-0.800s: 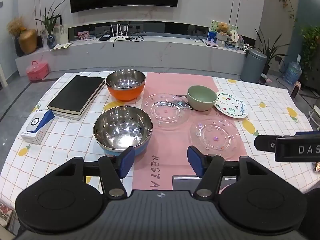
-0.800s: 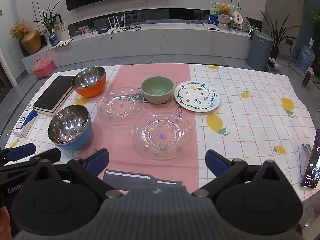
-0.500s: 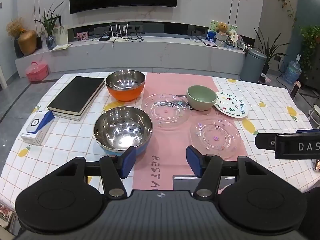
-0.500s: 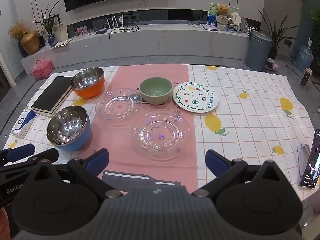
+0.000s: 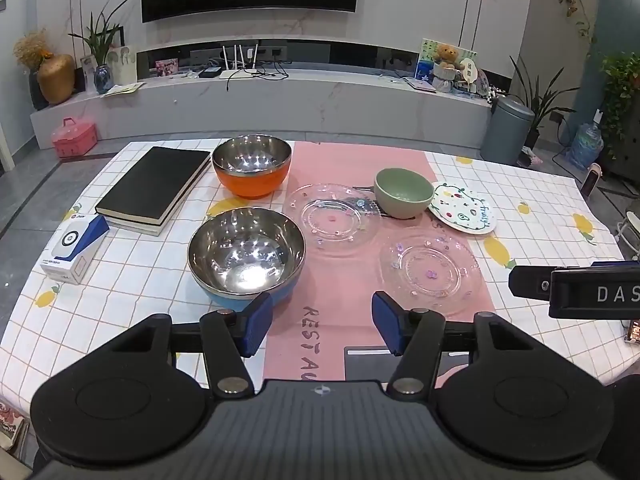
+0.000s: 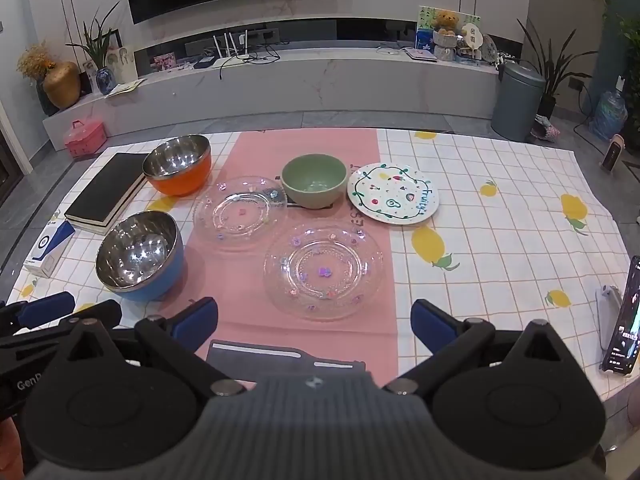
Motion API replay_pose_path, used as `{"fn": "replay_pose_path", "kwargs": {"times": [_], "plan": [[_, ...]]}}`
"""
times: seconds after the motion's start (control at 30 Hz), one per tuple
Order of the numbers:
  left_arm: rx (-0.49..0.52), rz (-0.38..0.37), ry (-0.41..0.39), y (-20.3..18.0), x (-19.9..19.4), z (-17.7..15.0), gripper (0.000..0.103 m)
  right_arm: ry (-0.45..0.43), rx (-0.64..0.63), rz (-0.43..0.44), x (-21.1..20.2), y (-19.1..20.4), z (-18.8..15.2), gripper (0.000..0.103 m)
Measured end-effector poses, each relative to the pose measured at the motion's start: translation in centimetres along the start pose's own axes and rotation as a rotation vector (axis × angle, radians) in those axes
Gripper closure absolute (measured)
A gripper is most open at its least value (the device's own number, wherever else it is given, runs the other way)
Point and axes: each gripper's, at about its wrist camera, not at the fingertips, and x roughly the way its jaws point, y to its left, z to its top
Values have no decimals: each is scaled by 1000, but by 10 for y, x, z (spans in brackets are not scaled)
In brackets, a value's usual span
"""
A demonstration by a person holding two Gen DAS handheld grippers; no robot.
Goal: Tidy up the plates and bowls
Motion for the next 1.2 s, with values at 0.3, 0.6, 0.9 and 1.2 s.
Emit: {"fn": "replay_pose_path", "kwargs": {"times": [0.3, 0.6, 0.9, 1.2], "plan": [[-3, -4, -4, 2, -3, -1, 35, -1, 0, 2, -1, 0, -1, 3], [2, -10, -4, -1, -6, -1, 35, -1, -1, -1, -2, 2, -2, 3], [2, -13, 0, -2, -5, -1, 35, 0, 0, -1, -2, 1, -2, 3], [1, -17, 4, -3, -6, -4, 35, 5, -3, 7, -2, 4, -5, 3]]}}
